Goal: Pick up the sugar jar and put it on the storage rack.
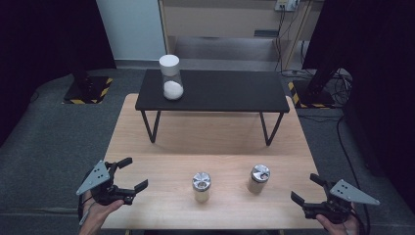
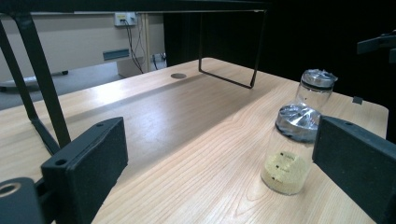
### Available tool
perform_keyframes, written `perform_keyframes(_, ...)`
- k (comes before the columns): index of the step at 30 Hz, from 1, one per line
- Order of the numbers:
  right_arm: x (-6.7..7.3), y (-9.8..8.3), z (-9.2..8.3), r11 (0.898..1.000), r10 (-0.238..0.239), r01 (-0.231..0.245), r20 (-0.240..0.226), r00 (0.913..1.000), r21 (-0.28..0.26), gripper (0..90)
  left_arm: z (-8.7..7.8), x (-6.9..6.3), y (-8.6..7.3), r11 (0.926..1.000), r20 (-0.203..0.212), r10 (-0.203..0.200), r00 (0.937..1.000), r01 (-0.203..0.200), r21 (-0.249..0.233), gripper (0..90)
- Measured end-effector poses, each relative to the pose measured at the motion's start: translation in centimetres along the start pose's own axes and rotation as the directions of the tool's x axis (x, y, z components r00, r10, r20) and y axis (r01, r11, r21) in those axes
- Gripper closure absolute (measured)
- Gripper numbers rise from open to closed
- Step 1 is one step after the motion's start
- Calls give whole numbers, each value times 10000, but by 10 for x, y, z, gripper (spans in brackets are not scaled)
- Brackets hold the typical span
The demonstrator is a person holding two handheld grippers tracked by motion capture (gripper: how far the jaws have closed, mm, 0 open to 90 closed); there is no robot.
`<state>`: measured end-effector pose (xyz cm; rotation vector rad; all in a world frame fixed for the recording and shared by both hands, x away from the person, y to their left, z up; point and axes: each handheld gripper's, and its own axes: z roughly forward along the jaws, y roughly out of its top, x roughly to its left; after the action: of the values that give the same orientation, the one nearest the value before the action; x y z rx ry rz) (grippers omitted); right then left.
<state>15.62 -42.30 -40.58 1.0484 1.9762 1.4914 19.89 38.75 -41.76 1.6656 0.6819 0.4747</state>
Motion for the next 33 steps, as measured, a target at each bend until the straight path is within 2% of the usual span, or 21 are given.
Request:
perform_keyframes(3,0,0,0,10000,-2,2,-11,10000,-1,24,2,0,-4,9999,61,-62,10000,61,80,23)
perform_keyframes(11,0,0,0,10000,-14,14,-14,10000,13,24,5,2,-6,9995,217,126,9997,-132,279,23)
perform_keyframes(19,0,0,1,10000,-44,44,-23,10000,19,24,7,4,-6,9987,585,305,9978,-327,384,23)
perform_keyframes(24,-1,0,1,10000,-35,35,-36,10000,7,24,7,7,-8,9987,634,202,9978,-231,449,21)
perform_keyframes(33,-1,-1,1,10000,-10,10,-38,10000,2,24,7,6,-7,9971,537,322,9980,-357,671,16)
